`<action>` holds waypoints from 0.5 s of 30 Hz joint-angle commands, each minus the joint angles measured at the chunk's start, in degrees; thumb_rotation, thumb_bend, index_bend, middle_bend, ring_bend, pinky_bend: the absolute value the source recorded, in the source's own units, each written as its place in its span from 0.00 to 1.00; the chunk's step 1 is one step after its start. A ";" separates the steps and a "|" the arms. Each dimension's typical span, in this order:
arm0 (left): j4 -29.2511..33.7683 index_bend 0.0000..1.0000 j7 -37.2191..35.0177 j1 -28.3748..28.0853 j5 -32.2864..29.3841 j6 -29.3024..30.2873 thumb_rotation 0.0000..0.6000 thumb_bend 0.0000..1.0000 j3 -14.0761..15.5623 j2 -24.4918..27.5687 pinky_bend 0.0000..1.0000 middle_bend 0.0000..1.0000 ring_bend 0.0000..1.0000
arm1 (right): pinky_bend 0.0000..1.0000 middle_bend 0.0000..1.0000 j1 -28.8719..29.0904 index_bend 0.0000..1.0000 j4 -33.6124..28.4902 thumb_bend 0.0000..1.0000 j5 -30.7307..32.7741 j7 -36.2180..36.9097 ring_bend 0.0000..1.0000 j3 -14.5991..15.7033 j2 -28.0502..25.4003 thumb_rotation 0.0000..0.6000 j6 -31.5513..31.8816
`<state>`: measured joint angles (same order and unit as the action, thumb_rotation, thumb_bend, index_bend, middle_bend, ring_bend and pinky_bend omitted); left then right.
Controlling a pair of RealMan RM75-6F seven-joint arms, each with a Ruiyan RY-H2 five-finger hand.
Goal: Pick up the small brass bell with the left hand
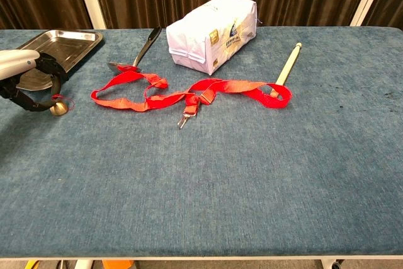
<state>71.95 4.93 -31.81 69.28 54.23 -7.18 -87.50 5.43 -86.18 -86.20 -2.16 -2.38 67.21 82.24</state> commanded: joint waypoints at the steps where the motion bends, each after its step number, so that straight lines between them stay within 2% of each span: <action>1: -0.11 0.55 0.07 -0.07 -0.16 -0.23 1.00 0.36 0.03 0.01 0.14 0.24 0.04 | 0.00 0.00 0.00 0.00 0.08 0.26 -0.01 0.05 0.00 0.02 0.04 1.00 -0.02; 15: -0.23 0.58 0.98 -0.30 -1.06 -0.45 1.00 0.40 -0.13 -0.53 0.14 0.24 0.05 | 0.00 0.00 -0.09 0.00 0.52 0.26 0.14 0.52 0.00 0.00 0.12 1.00 0.01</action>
<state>71.72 5.89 -32.10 68.24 53.77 -7.29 -88.00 5.33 -85.66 -86.07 -1.64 -2.38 67.34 82.25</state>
